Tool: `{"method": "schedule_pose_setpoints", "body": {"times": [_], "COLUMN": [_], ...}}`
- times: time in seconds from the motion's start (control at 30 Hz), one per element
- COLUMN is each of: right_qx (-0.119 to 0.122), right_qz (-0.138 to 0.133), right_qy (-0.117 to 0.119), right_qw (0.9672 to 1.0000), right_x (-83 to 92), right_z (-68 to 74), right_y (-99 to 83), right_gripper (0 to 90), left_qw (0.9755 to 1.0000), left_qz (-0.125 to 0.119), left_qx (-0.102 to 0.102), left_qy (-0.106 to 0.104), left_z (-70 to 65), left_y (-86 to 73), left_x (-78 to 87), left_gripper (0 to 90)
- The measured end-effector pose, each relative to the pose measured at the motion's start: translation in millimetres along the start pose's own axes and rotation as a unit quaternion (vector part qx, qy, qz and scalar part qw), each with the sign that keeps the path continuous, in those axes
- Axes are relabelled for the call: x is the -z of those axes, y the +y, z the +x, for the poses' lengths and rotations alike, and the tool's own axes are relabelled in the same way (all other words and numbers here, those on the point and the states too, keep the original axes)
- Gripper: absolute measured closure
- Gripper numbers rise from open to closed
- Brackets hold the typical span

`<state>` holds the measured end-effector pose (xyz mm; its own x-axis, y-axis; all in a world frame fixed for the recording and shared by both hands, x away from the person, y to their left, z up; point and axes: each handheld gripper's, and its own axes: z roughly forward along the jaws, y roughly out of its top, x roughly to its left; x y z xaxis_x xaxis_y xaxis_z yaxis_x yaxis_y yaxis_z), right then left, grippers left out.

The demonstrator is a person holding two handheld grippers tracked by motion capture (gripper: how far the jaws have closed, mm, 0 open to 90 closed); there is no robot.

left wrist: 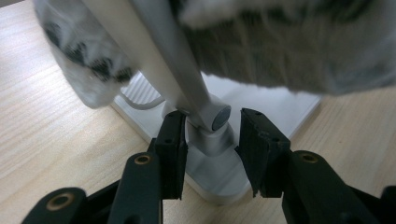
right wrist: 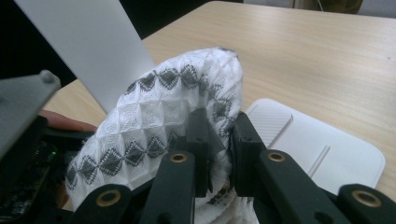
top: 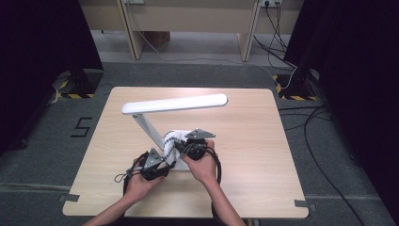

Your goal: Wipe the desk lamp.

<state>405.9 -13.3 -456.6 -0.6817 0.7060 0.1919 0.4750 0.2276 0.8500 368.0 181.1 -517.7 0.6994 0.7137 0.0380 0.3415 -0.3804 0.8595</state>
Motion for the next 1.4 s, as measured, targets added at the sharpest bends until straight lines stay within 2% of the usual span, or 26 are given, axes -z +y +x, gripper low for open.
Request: {"method": "schedule_pose_setpoints", "body": {"times": [0.33, 0.43, 0.5, 0.63, 0.77, 0.93, 1.07, 1.2, 1.37, 1.4], "right_qx": [-0.009, -0.005, 0.008, 0.012, 0.019, 0.023, 0.026, 0.036, 0.063, 0.075], "right_qz": [0.014, 0.021, 0.031, 0.037, 0.043, 0.043, 0.043, 0.045, 0.054, 0.058], "right_qy": [-0.007, -0.014, -0.025, -0.03, -0.039, -0.047, -0.053, -0.062, -0.077, -0.085], "right_qw": [0.9998, 0.9997, 0.9992, 0.9988, 0.9982, 0.9977, 0.9973, 0.9965, 0.9936, 0.9918], "right_x": [-4.4, -5.2, -6.6, -7.7, -8.5, -6.9, -5.5, -1.7, 8.8, 11.3], "right_z": [-5.9, -6.3, -6.9, -8.8, -9.6, -10.1, -10.0, -10.3, -2.4, 2.2], "right_y": [-13.5, -16.0, -19.0, -21.5, -24.7, -27.9, -31.4, -34.2, -32.5, -31.6], "right_gripper": [81.6, 81.6, 81.6, 81.6, 81.6, 81.6, 81.6, 81.5, 81.5, 81.5], "left_qw": [1.0, 1.0, 1.0, 0.9999, 0.9996, 0.9997, 1.0, 0.9992, 0.9969, 0.9966], "left_qz": [0.0, -0.001, 0.001, 0.011, 0.02, 0.015, -0.007, -0.035, -0.066, -0.07], "left_qx": [-0.001, -0.002, -0.006, -0.009, -0.019, -0.018, 0.003, 0.019, 0.038, 0.039], "left_qy": [0.001, 0.001, 0.002, 0.003, 0.001, 0.002, 0.002, 0.008, 0.02, 0.023], "left_z": [-0.3, -0.7, -0.3, -0.5, -4.1, -2.3, 4.2, 13.6, 25.8, 27.4], "left_y": [0.1, 0.1, 0.7, 3.9, 6.8, 6.3, 10.0, 23.7, 43.8, 47.0], "left_x": [-0.1, -0.1, 0.0, -0.1, 7.8, 25.3, 43.6, 59.7, 68.0, 68.5], "left_gripper": [60.8, 60.7, 60.3, 58.9, 51.7, 44.9, 42.1, 39.5, 37.6, 37.2]}}
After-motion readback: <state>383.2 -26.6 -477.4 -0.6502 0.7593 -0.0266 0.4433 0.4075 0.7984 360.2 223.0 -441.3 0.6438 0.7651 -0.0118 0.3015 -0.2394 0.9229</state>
